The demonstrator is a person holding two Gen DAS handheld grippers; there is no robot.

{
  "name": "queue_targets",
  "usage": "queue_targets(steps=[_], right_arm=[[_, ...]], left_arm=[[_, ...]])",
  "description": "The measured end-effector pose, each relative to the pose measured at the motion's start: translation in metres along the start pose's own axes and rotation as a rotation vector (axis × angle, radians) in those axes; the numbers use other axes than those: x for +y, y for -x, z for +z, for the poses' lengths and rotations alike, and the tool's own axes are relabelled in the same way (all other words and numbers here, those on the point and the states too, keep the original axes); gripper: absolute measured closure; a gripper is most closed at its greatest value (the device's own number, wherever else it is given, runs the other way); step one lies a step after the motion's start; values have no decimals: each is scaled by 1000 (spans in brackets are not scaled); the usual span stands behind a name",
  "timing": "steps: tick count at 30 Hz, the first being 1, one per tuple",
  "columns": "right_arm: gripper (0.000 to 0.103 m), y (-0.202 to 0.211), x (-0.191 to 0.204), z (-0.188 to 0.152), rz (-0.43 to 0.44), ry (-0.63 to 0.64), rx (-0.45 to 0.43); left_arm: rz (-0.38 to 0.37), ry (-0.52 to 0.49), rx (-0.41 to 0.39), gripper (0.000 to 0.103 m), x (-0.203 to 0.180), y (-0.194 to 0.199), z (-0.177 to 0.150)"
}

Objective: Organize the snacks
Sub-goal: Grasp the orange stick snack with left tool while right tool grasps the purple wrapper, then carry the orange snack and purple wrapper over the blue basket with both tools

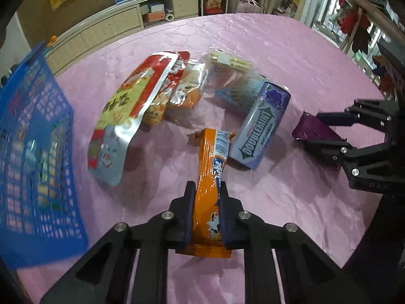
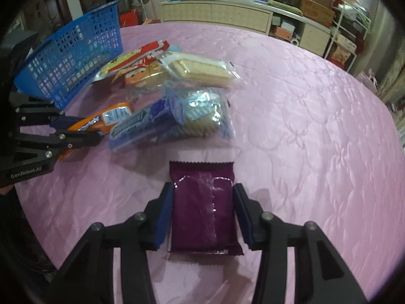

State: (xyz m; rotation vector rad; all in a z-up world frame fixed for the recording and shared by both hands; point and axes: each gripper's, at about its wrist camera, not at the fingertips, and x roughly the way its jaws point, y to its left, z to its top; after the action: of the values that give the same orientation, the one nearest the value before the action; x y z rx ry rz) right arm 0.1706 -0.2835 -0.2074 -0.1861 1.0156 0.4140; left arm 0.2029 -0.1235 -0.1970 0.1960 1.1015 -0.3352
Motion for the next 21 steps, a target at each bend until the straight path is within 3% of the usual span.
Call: queue_targets(steps=[5, 14, 21], right_arm=[[52, 17, 5, -8, 20, -60, -15], [52, 57, 43, 4, 12, -30, -63], [52, 89, 80, 32, 18, 20, -130]], left_arm=[[-7, 38, -20, 89, 8, 18, -20], [9, 51, -119, 89, 13, 78, -62], [35, 82, -212, 89, 29, 113, -56]])
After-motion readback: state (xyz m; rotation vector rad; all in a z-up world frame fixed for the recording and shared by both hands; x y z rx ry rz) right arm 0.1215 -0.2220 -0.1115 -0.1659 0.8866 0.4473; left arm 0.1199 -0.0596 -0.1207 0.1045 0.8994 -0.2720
